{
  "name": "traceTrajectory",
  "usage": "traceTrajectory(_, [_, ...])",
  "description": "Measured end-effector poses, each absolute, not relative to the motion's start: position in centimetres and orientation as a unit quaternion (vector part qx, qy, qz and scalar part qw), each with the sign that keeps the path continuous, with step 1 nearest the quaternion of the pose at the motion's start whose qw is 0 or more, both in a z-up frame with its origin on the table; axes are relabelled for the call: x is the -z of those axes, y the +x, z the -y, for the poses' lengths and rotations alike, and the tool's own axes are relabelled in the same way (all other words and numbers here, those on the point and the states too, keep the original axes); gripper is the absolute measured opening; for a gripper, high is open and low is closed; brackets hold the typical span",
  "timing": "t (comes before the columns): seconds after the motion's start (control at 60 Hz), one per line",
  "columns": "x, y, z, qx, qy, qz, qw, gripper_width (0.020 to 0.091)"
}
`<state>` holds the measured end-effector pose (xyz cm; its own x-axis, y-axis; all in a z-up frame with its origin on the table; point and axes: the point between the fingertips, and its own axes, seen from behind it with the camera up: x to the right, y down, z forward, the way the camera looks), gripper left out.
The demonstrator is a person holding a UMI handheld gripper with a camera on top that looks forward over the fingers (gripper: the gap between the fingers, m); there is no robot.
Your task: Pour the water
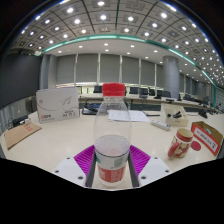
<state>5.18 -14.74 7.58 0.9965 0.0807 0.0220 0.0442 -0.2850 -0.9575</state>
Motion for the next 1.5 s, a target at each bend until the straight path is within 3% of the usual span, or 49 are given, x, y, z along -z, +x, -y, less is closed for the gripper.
traceTrajectory(0.183, [-8.2,4.6,14.8,-0.025,-0.798,0.038,0.6,0.0346])
traceTrajectory(0.333, [-11.6,3.9,14.6,-0.083,-0.795,0.005,0.601,0.0348])
traceTrajectory(0.55, [-20.2,4.3,12.6,-0.364,-0.724,-0.223,0.542,0.0345])
traceTrajectory(0.783, [-23.9,11.9,9.0,-0.566,-0.565,-0.421,0.429,0.0343])
traceTrajectory(0.983, [-21.9,16.7,6.7,-0.658,-0.436,-0.525,0.318,0.0342])
traceTrajectory(1.117, [-20.0,18.8,6.4,-0.675,-0.387,-0.561,0.282,0.0342])
traceTrajectory(1.333, [-19.1,17.9,5.7,-0.664,-0.428,-0.55,0.272,0.0343])
traceTrajectory(1.5, [-21.4,17.4,5.8,-0.601,-0.552,-0.456,0.355,0.0343])
